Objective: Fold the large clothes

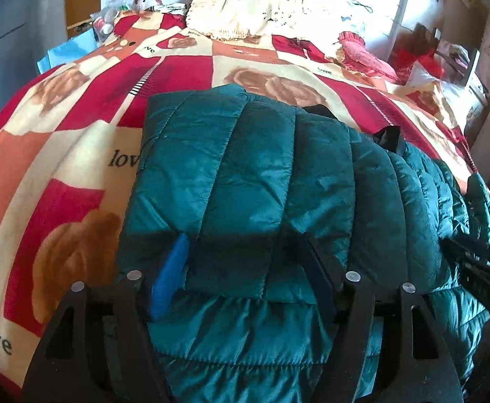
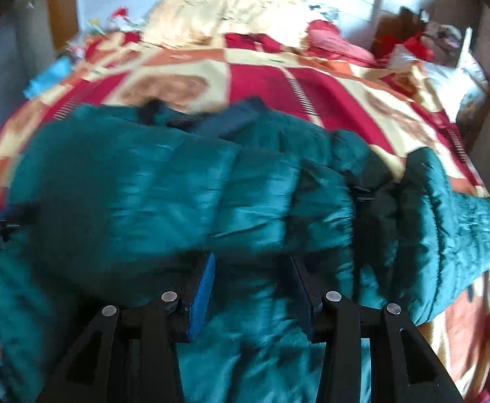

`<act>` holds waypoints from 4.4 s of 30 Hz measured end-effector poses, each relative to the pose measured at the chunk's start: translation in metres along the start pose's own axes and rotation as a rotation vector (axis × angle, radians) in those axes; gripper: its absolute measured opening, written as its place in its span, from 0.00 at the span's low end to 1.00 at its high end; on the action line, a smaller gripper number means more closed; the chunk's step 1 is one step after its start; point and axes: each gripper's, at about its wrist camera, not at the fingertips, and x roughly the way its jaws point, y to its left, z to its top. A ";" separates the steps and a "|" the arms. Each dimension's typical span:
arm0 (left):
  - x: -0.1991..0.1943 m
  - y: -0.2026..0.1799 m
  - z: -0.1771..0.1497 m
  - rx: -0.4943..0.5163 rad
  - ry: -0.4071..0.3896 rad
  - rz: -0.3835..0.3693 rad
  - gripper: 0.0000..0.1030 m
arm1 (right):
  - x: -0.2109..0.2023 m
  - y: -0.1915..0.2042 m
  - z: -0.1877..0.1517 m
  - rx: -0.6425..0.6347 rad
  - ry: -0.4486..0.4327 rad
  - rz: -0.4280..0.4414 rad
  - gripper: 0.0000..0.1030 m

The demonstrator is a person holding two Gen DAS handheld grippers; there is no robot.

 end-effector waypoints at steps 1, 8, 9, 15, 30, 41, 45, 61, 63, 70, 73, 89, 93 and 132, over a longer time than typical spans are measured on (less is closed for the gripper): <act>0.000 -0.001 0.000 0.003 0.002 0.004 0.67 | 0.003 -0.003 -0.001 0.004 -0.007 -0.020 0.41; -0.014 0.003 -0.002 -0.035 0.018 -0.027 0.67 | -0.029 -0.018 -0.009 0.014 -0.045 -0.009 0.41; -0.018 0.003 -0.003 -0.044 0.017 -0.037 0.67 | -0.039 -0.019 -0.014 0.010 -0.073 -0.024 0.41; -0.033 0.000 -0.014 -0.055 0.040 -0.068 0.67 | -0.012 -0.016 -0.031 0.010 0.027 -0.050 0.41; -0.064 -0.018 -0.028 -0.001 -0.017 -0.095 0.67 | -0.092 0.000 -0.036 0.023 -0.111 -0.006 0.41; -0.066 -0.031 -0.031 -0.001 0.002 -0.113 0.67 | -0.099 -0.018 -0.047 0.090 -0.105 0.025 0.41; -0.066 -0.035 -0.031 0.002 -0.007 -0.118 0.67 | -0.102 -0.026 -0.046 0.092 -0.104 0.041 0.41; -0.051 -0.055 -0.040 0.027 0.037 -0.126 0.67 | -0.107 -0.076 -0.059 0.171 -0.141 0.037 0.67; -0.049 -0.057 -0.041 0.029 0.043 -0.126 0.67 | -0.109 -0.083 -0.060 0.184 -0.148 0.043 0.67; -0.045 -0.062 -0.042 0.041 0.044 -0.119 0.67 | -0.104 -0.104 -0.059 0.191 -0.122 0.044 0.67; -0.043 -0.060 -0.042 0.036 0.050 -0.119 0.67 | -0.097 -0.119 -0.060 0.200 -0.099 0.048 0.67; -0.036 -0.053 -0.037 -0.004 0.063 -0.135 0.67 | -0.049 -0.329 -0.057 0.523 0.064 -0.177 0.67; -0.032 -0.052 -0.038 -0.019 0.076 -0.144 0.67 | -0.038 -0.381 -0.065 0.660 0.073 -0.154 0.61; -0.052 -0.038 -0.027 -0.072 0.032 -0.159 0.67 | -0.096 -0.407 -0.034 0.673 -0.350 0.109 0.08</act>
